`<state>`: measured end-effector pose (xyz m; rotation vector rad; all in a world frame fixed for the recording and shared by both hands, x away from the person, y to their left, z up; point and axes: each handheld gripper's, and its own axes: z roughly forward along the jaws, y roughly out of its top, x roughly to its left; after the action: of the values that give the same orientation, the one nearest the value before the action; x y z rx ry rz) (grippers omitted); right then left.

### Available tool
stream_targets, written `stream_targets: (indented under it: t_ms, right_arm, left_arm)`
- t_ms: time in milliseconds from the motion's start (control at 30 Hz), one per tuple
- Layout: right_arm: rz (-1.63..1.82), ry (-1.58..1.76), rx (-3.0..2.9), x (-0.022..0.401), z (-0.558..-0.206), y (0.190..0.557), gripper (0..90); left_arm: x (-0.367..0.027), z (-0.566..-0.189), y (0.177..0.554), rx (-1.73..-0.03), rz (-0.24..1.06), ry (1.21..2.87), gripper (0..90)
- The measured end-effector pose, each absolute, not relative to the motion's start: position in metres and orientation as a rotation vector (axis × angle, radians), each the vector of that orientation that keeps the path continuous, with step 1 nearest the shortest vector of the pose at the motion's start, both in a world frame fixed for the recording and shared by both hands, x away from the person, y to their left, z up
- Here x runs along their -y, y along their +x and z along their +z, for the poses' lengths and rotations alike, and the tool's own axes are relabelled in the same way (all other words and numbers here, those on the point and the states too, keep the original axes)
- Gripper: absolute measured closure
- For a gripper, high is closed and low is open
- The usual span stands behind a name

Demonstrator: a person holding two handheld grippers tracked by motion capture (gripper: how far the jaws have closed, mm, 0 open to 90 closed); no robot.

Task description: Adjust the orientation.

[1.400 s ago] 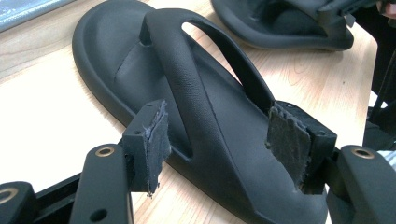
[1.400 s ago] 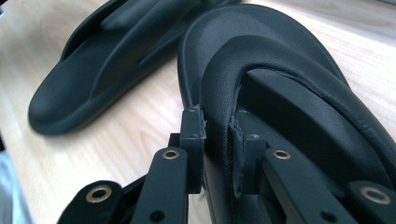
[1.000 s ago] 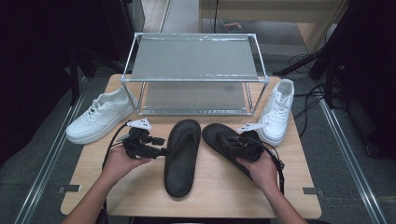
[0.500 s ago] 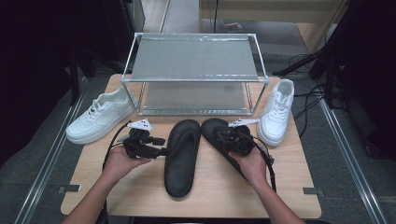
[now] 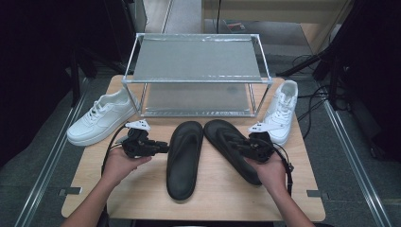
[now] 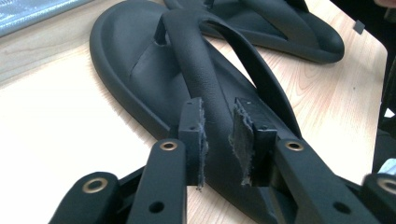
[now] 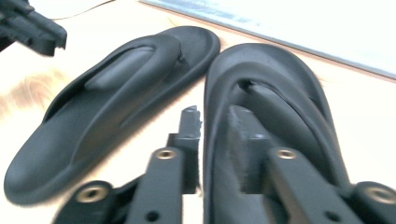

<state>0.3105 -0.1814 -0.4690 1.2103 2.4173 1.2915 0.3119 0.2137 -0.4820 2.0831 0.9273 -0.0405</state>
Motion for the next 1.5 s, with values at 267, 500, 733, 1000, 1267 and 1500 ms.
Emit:
stream_targets:
  t_ms: [267, 500, 733, 1000, 1267, 1500]
  right_arm:
    - [1.285, 1.247, -2.452, 0.207, -0.483, 0.307, 90.0]
    - [1.196, 1.217, -2.500, 0.196, -0.494, 0.311, 90.0]
    - [1.169, 1.189, -2.541, 0.184, -0.500, 0.313, 89.9]
    - [1.162, 1.178, -2.548, 0.180, -0.499, 0.313, 89.8]
    - [1.175, 1.150, -2.568, 0.172, -0.499, 0.311, 89.1]
    - [1.194, 1.153, -2.576, 0.169, -0.500, 0.311, 89.1]
  left_arm:
    - [-0.220, -0.489, 0.318, -0.939, -0.049, 2.100, 90.0]
    - [-0.219, -0.501, 0.323, -0.975, -0.081, 2.117, 90.0]
    - [-0.213, -0.511, 0.327, -1.006, -0.085, 2.156, 90.0]
    - [-0.210, -0.517, 0.329, -1.022, -0.099, 2.179, 89.8]
    - [-0.207, -0.521, 0.330, -1.035, -0.120, 2.174, 90.0]
    - [-0.202, -0.520, 0.327, -1.018, -0.133, 2.181, 90.0]
